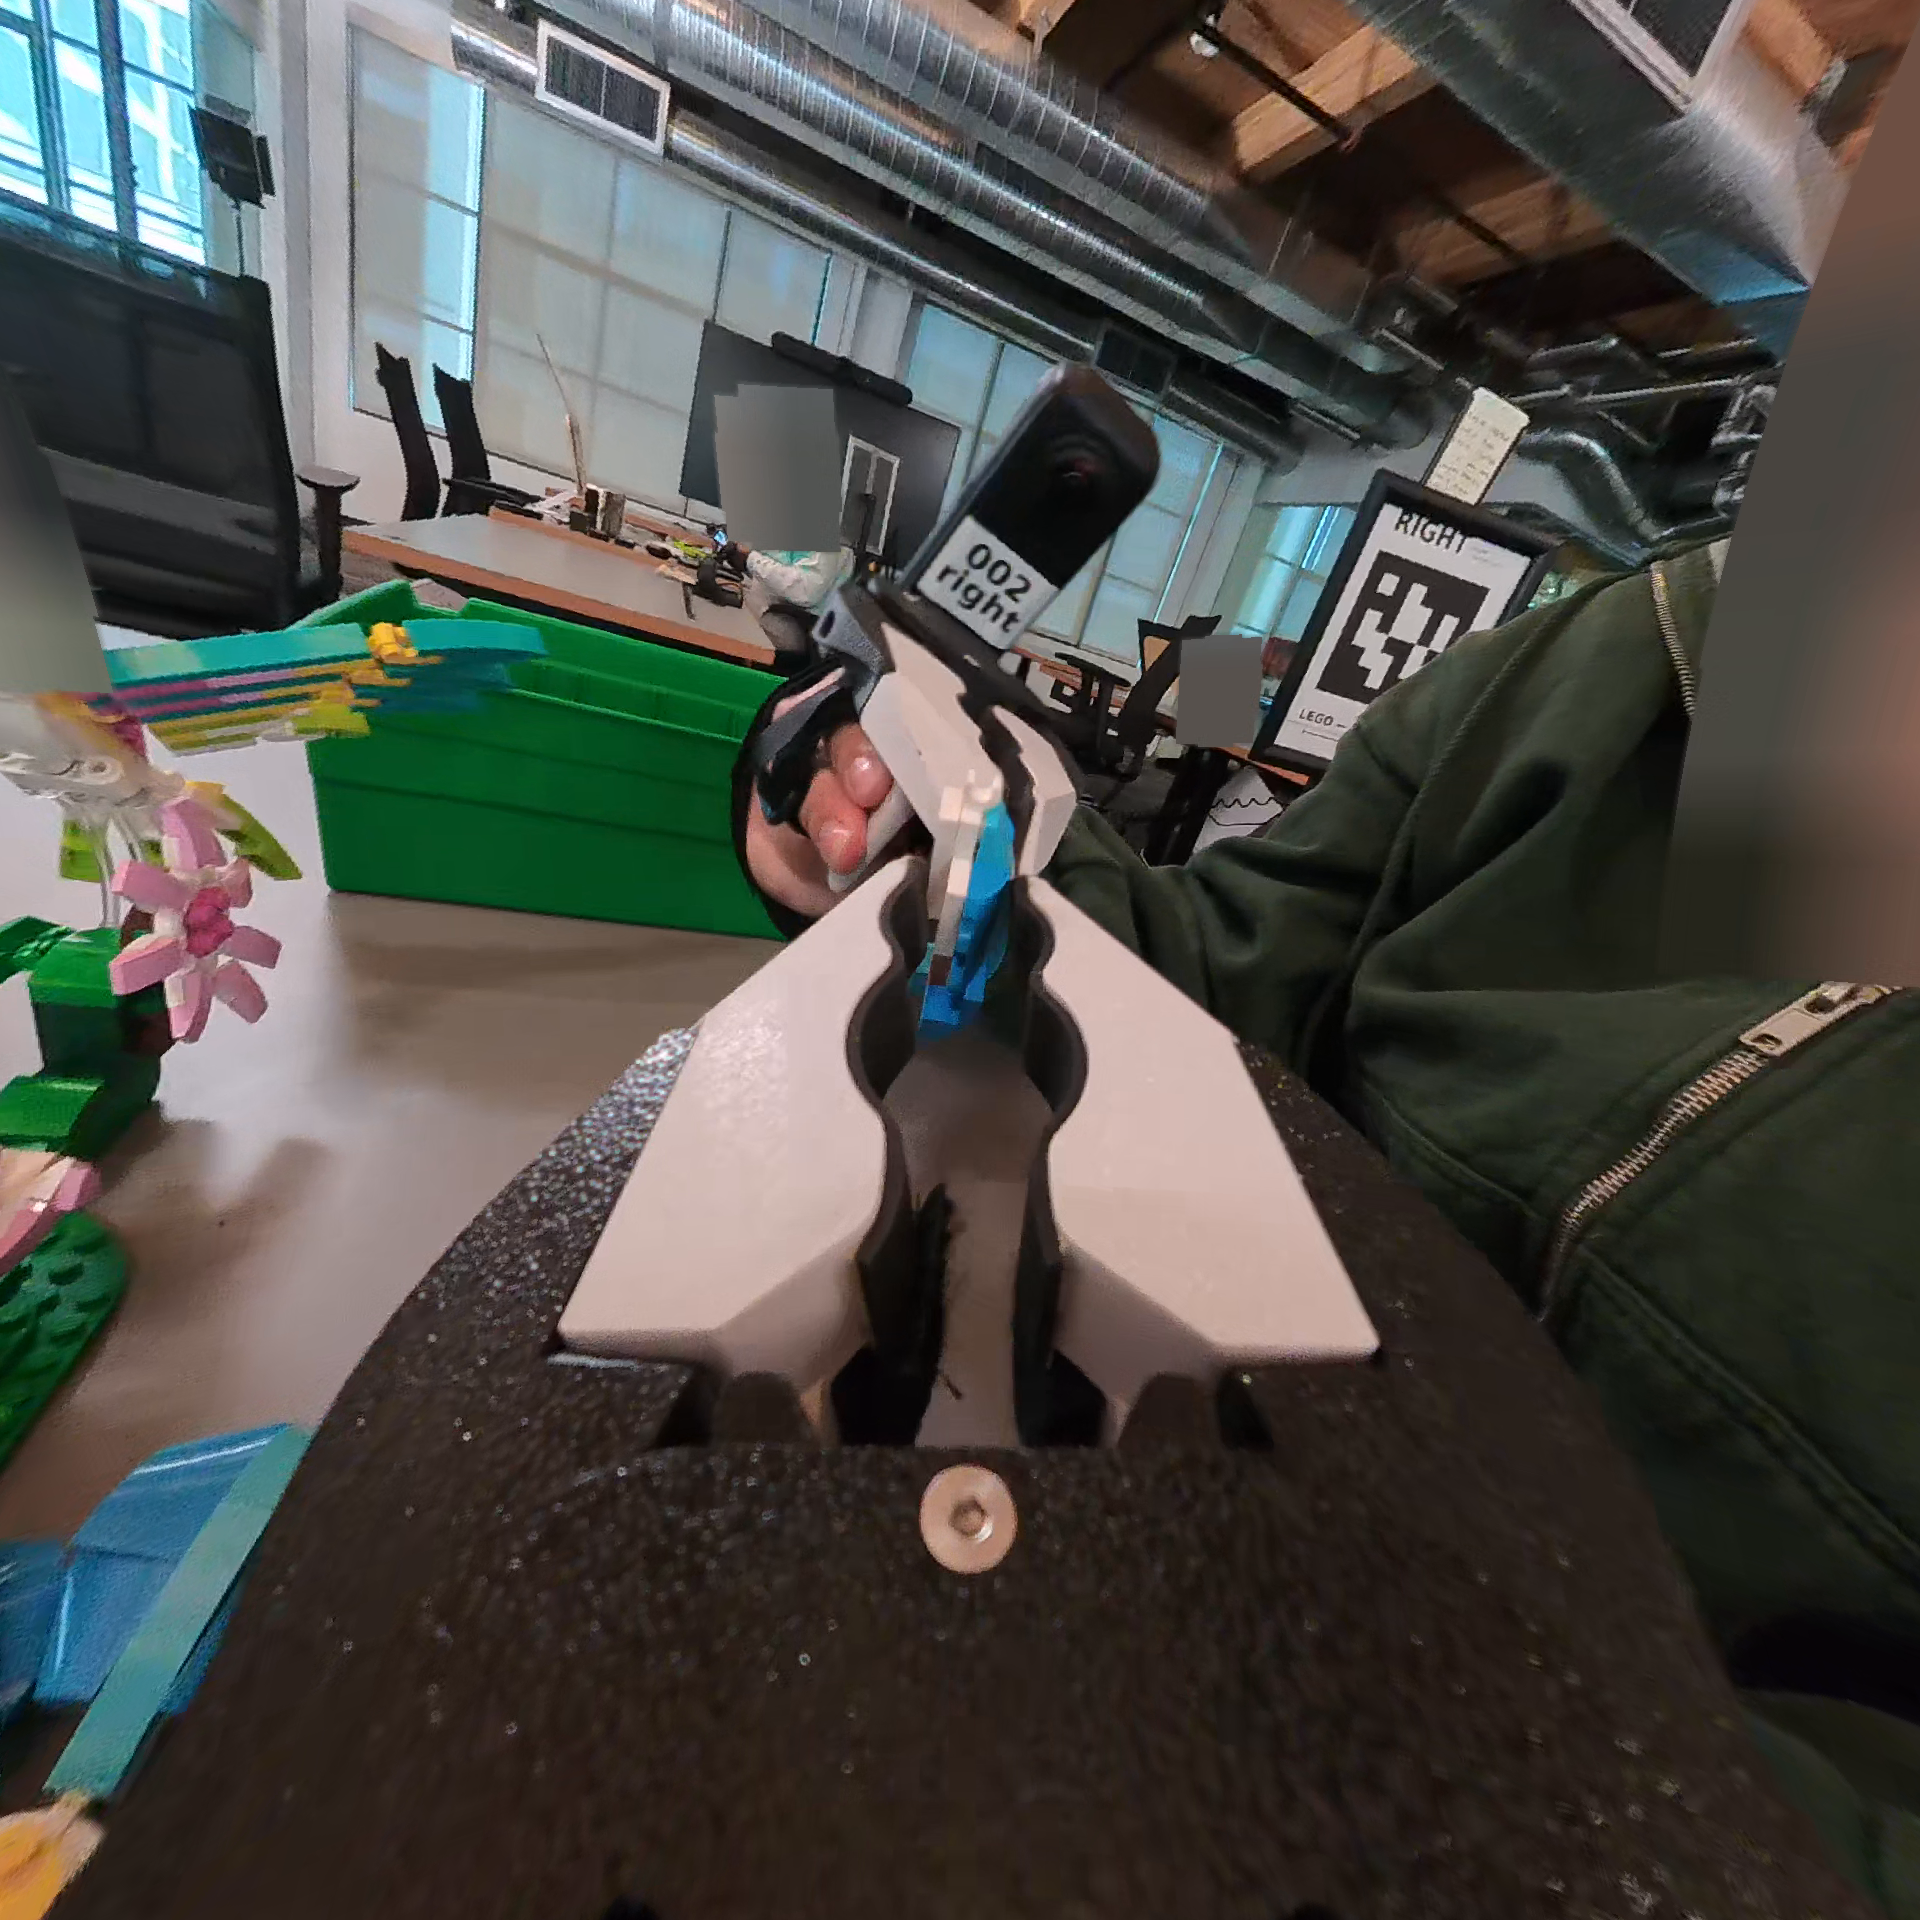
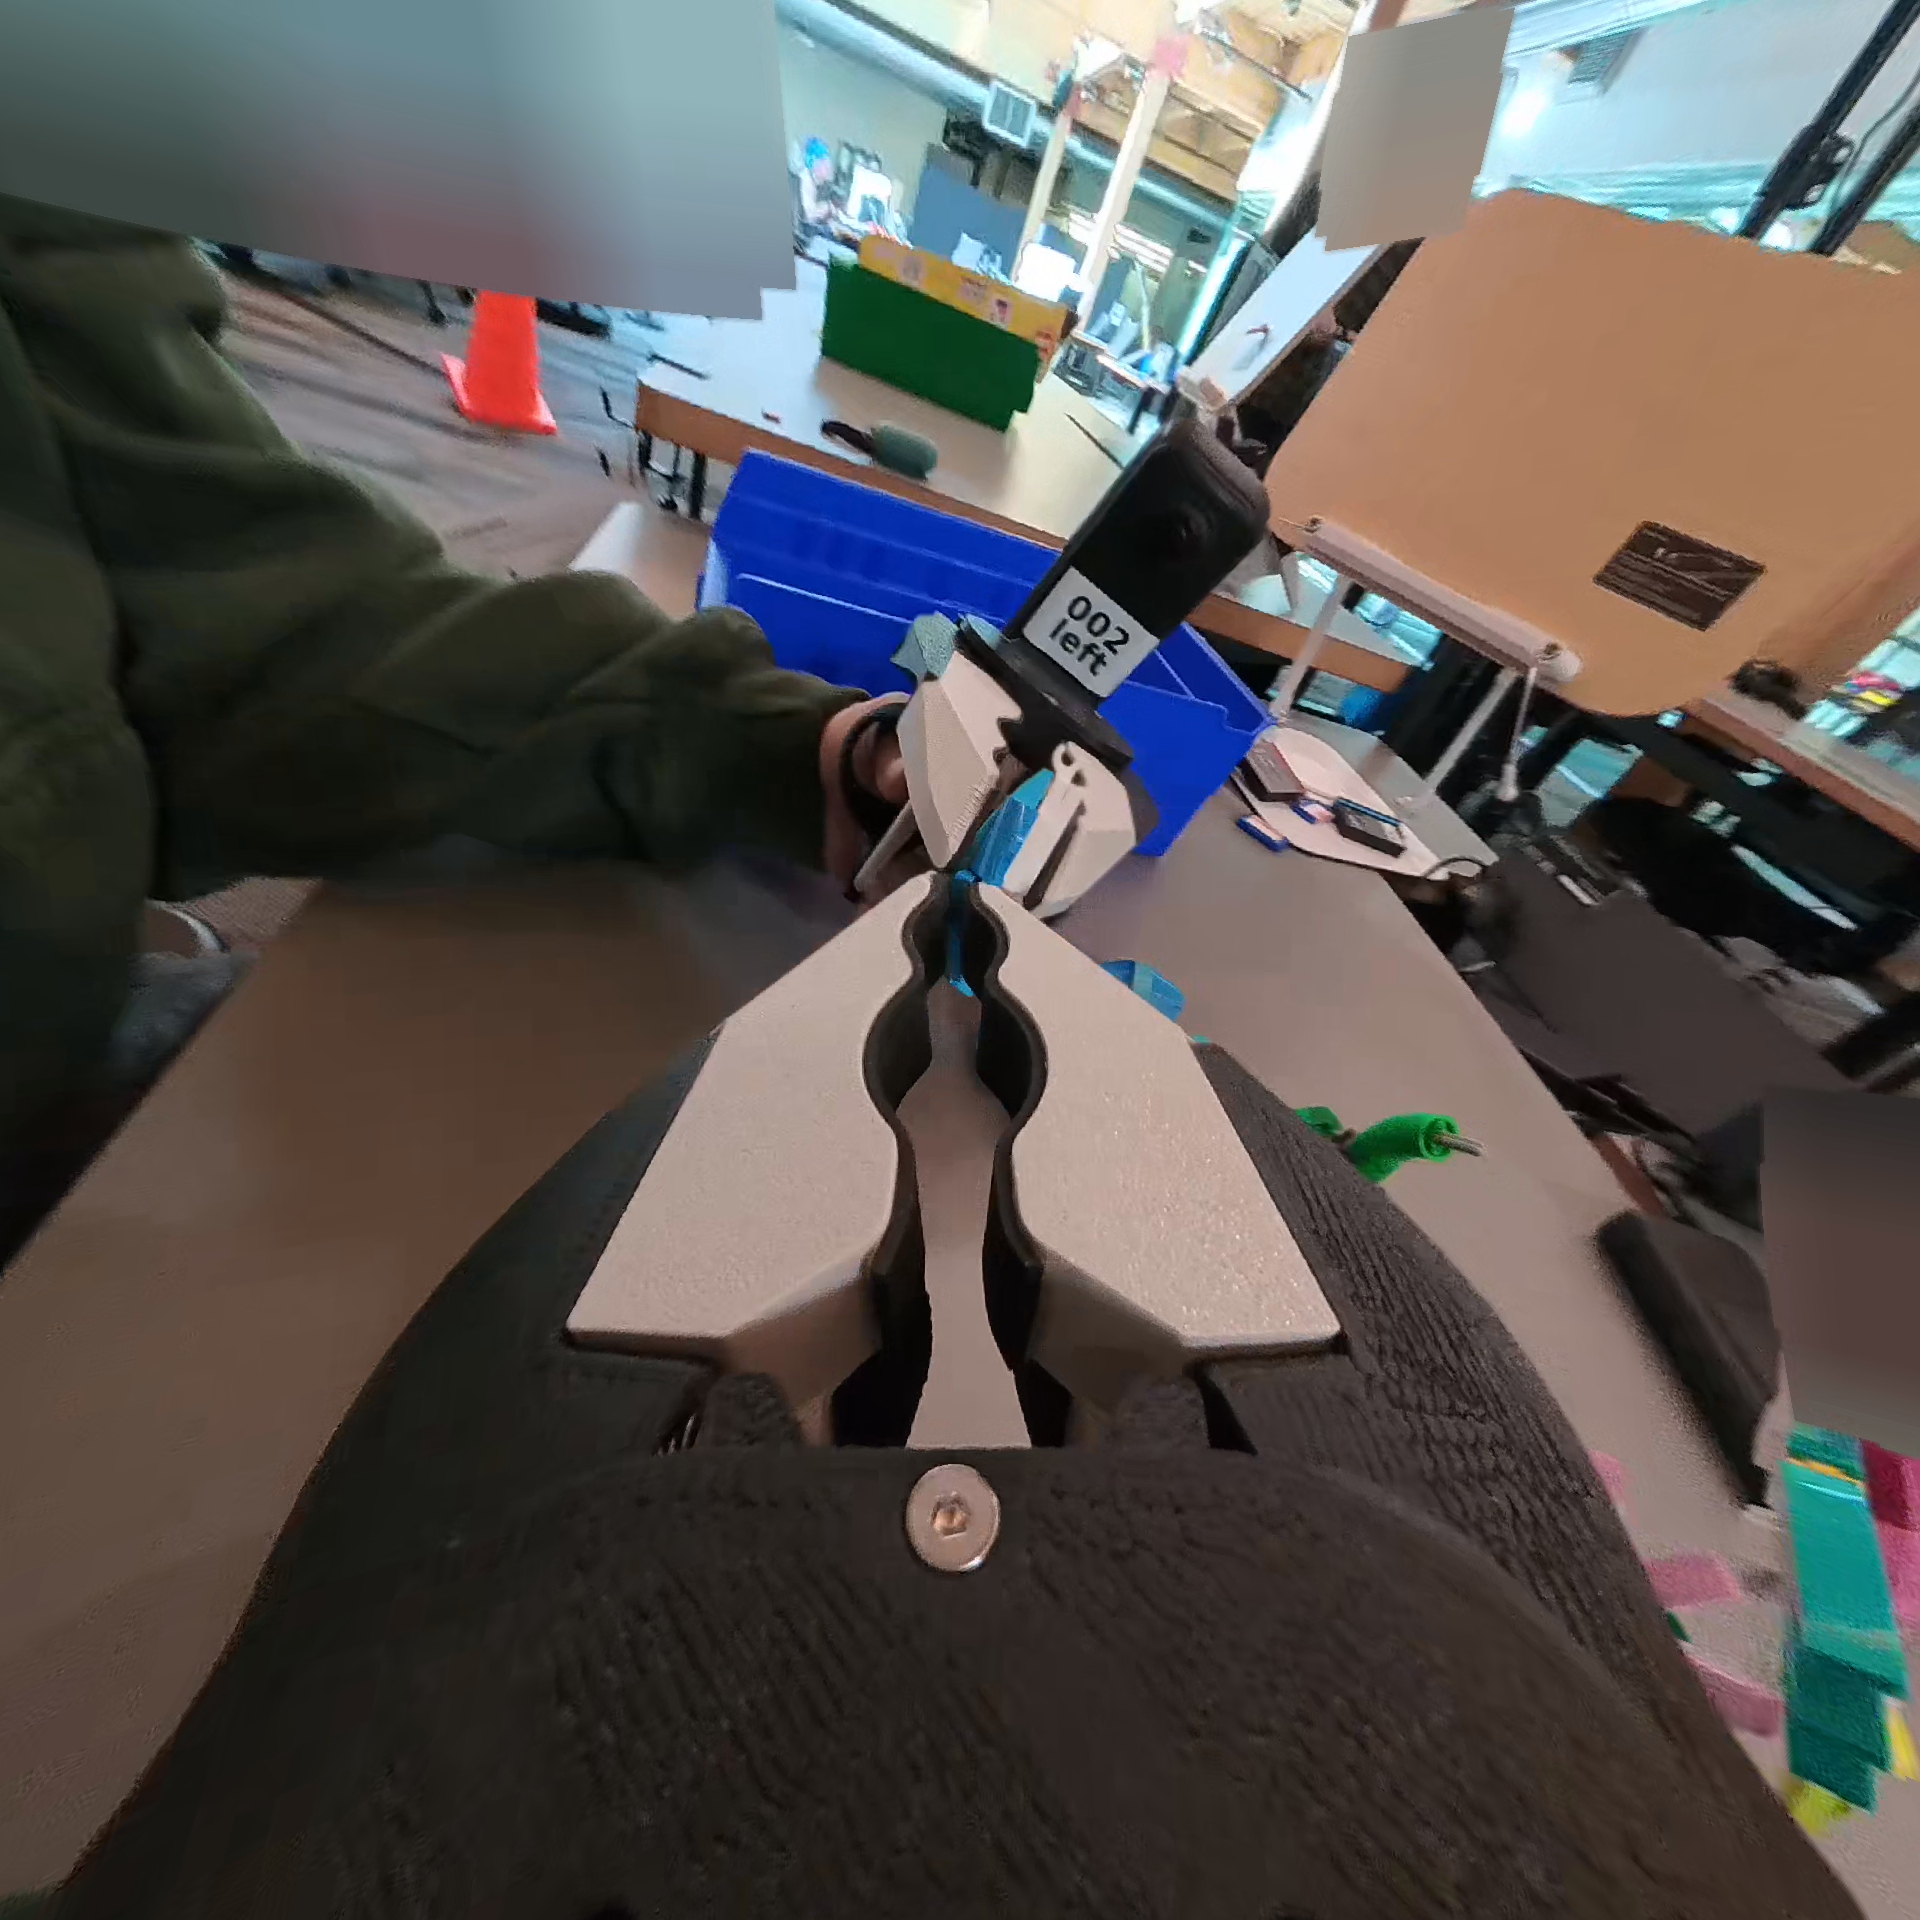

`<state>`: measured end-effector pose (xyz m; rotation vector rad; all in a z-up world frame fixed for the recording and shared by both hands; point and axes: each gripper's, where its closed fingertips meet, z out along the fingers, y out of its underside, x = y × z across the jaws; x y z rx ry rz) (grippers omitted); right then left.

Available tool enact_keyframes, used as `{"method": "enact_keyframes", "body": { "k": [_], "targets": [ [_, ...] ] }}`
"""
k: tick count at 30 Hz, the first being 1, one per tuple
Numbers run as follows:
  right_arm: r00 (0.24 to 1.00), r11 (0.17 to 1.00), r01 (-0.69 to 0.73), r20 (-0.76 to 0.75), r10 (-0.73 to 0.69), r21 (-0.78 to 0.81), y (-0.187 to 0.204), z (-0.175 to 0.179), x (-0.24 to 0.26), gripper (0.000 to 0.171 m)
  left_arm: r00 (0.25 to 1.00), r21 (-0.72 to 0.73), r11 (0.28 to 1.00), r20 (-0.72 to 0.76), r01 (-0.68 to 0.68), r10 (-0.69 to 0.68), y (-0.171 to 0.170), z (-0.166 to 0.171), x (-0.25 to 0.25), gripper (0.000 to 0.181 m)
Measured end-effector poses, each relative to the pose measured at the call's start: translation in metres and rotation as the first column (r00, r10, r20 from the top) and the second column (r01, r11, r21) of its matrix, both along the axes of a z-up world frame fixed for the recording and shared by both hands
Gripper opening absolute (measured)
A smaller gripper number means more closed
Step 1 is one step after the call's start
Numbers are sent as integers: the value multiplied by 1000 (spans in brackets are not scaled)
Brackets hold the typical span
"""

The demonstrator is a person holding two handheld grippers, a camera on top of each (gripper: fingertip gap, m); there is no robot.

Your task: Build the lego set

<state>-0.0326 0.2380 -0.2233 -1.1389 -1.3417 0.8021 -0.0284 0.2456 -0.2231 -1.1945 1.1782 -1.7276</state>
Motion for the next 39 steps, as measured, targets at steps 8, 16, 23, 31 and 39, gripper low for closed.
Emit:
{"method": "enact_keyframes", "body": {
  "k": [8,16,23,31,39],
  "targets": [
    [995,995,64,72,-69,73,7,-6,4,0,1000,-48,999,3,-19,19,7,-3,4,11],
    [980,989,133,142,-141,67,23,-25,8,0,973,70,982,-139,-178,186,23,-24,7,14],
    [978,989,133,155,-142,66,25,-29,8,0,977,42,986,-137,-159,163,23,-25,5,15],
    [949,983,154,263,-175,97,31,-49,9,0,946,171,962,-211,-212,246,30,-41,4,13],
    [868,919,235,357,-345,317,46,-91,16,1,875,300,924,-346,-239,338,44,-81,10,12]
  ]
}}
